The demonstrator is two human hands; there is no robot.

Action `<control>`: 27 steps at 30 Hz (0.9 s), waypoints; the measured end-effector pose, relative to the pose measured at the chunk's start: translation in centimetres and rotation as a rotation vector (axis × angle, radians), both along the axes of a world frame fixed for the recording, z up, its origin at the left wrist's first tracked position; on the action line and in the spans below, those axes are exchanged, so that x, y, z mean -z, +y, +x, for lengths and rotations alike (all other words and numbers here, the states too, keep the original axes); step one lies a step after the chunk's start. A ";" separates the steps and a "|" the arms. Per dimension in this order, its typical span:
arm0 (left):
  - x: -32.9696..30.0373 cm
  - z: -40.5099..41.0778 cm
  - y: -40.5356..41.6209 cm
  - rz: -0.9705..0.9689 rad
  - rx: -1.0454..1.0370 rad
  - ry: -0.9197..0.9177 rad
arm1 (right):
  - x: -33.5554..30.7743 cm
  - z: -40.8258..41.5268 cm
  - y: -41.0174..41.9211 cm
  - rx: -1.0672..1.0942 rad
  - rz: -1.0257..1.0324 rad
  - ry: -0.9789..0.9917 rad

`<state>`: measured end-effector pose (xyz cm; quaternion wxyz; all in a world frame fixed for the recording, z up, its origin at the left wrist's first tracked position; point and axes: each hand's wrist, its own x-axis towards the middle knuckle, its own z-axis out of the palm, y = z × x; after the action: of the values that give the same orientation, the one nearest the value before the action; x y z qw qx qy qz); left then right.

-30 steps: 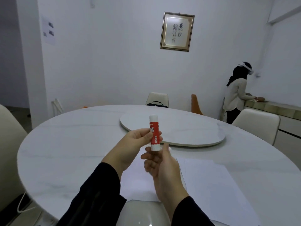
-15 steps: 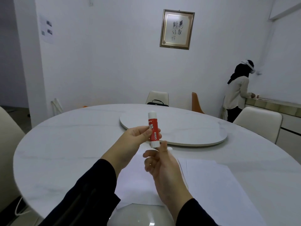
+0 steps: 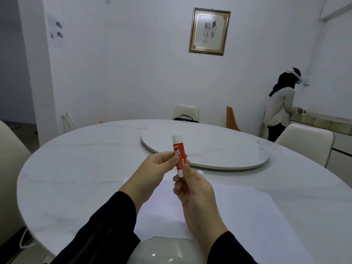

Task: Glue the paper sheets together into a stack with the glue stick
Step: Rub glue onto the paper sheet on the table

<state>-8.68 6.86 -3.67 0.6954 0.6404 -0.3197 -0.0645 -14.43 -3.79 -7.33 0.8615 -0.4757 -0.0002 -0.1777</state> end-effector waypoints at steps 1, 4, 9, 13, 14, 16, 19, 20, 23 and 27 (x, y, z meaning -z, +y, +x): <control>0.0 -0.1 0.0 -0.006 0.002 0.002 | -0.1 0.0 0.0 -0.019 0.026 0.000; -0.4 -0.4 0.0 0.032 0.011 -0.020 | -0.8 -0.5 0.3 -0.234 0.260 0.031; -0.8 0.1 1.0 0.165 -0.030 -0.065 | -1.7 -0.4 -1.9 -0.228 0.418 0.028; 2.0 1.4 3.2 0.704 -0.375 -0.163 | -2.9 -0.7 -6.6 0.059 0.425 -0.016; 3.1 1.3 3.2 0.855 -0.397 -0.231 | -3.1 -0.8 -7.6 0.115 0.412 -0.015; 5.0 1.2 2.8 1.067 -0.309 -0.324 | -3.3 -0.8 -9.0 0.190 0.409 -0.005; 6.1 1.6 2.2 1.216 -0.219 -0.349 | -3.5 0.0 -9.8 0.244 0.403 0.011; 6.1 1.7 2.0 1.233 -0.230 -0.358 | -3.5 0.3 -9.9 0.251 0.391 0.010; 6.1 2.4 1.0 1.250 -0.266 -0.417 | -3.5 1.3 -9.7 0.259 0.366 0.007; 6.7 4.2 -1.5 1.186 -0.245 -0.434 | -3.2 4.3 -9.4 0.354 0.207 0.121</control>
<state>-4.48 5.37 -10.38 0.1452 0.9465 -0.2876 -0.0194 -10.10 -13.20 -4.16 0.8596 -0.3872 0.1533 -0.2962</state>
